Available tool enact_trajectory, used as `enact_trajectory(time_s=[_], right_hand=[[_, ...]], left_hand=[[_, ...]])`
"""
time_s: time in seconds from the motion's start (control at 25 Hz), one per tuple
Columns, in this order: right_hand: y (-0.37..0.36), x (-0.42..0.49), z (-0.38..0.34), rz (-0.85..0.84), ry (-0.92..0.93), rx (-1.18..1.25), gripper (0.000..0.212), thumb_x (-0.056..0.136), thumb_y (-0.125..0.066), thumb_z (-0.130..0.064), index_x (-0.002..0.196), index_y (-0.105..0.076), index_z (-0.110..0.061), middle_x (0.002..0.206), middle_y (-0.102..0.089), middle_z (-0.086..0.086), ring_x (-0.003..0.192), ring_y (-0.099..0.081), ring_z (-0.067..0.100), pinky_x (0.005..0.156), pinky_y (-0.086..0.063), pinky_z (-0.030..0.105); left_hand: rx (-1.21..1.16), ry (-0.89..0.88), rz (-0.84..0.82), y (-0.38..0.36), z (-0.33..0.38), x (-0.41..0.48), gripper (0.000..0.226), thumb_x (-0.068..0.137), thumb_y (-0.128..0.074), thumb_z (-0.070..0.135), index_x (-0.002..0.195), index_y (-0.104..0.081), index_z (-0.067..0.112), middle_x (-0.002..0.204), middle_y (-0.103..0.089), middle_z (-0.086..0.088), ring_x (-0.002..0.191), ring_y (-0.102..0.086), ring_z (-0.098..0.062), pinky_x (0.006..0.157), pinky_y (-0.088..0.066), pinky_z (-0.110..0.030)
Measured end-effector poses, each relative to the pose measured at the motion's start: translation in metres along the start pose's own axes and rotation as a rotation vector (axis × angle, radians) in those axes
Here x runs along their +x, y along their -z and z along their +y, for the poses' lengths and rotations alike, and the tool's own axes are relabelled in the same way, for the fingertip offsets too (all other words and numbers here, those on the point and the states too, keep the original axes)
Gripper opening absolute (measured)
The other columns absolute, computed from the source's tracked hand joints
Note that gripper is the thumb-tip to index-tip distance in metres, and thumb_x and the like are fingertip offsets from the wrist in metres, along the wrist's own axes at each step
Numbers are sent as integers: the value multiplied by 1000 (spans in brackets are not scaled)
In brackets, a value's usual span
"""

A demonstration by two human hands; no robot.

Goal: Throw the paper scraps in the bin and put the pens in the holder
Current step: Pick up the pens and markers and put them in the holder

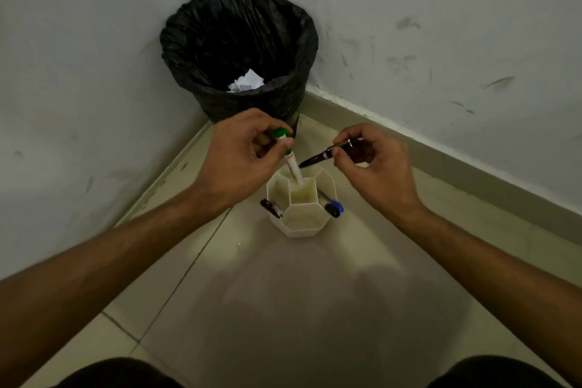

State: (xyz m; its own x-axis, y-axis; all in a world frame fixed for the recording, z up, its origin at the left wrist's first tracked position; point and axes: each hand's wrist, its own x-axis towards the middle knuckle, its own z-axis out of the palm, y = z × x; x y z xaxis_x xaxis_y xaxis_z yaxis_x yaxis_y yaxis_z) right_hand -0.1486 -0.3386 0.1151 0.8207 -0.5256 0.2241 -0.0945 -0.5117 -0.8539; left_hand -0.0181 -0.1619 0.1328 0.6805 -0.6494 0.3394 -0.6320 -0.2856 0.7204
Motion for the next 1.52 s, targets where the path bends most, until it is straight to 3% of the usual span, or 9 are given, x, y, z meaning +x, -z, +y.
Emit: enact_trajectory(time_s=[0.24,0.52,0.64,0.76,1.0,1.12,1.24,1.36,1.52], right_hand=[[-21,15,24,-166,-10,-247,12,85,-71,-16,97,-73,-17,94,-69,-5,78,-68,6,77,-59,21],[-30,23,46,-311,-73,-317,18,80,-75,-15,97,-72,-20,90,-74,-8,80,-68,4,77,-59,25],[-21,20,54,-375,-155,-251,40,79,-67,-4,117,-68,-20,112,-71,-9,96,-67,4,77,-56,18],[-1,12,73,-412,-237,-203,62,74,-68,4,128,-56,-24,132,-57,-8,116,-58,12,79,-54,22],[-9,-6,96,-883,-251,-249,143,53,-93,-46,153,9,-43,165,1,-15,149,-10,9,120,-22,33],[-35,-10,96,-837,-248,-142,150,54,-95,-38,149,22,-43,165,3,-11,142,-7,0,114,-19,21],[-55,-16,100,-713,-219,-29,147,53,-94,-38,140,24,-54,164,0,-17,142,-9,2,116,-17,28],[-64,-25,104,-628,-178,14,137,55,-94,-32,138,12,-55,147,0,-39,138,-12,-3,114,-18,25],[-78,-32,103,-474,-171,32,118,53,-96,-36,134,-13,-58,141,-22,-32,128,-33,-9,107,-31,14]], left_hand=[[138,15,-90,-23,-22,5,19,85,-73,21,103,-74,15,98,-67,3,74,-60,-1,69,-49,-6],[316,116,-359,-53,-41,5,32,87,-70,17,118,-69,16,111,-72,-2,90,-68,-9,83,-57,-26],[236,188,-410,-50,-46,3,42,85,-65,4,126,-65,14,122,-69,-2,105,-66,-12,94,-55,-28],[112,320,-293,-36,-61,-9,49,80,-56,-8,124,-65,12,119,-69,-2,103,-65,-13,91,-53,-25],[9,857,-497,-29,-88,-40,56,79,-60,-7,128,-56,21,115,-65,-3,102,-66,-22,83,-58,-33],[-73,954,-577,-33,-86,-47,58,82,-55,-8,133,-51,20,123,-61,-8,99,-66,-22,83,-58,-35],[-134,969,-533,-27,-97,-53,57,83,-48,-10,132,-52,19,122,-62,-8,97,-67,-23,84,-58,-36],[-148,975,-496,-20,-109,-60,53,84,-52,-9,129,-55,19,113,-63,-5,93,-67,-22,77,-57,-32],[-156,1018,-464,-16,-121,-65,51,82,-56,-9,128,-58,14,109,-64,-6,91,-66,-23,70,-53,-29]])
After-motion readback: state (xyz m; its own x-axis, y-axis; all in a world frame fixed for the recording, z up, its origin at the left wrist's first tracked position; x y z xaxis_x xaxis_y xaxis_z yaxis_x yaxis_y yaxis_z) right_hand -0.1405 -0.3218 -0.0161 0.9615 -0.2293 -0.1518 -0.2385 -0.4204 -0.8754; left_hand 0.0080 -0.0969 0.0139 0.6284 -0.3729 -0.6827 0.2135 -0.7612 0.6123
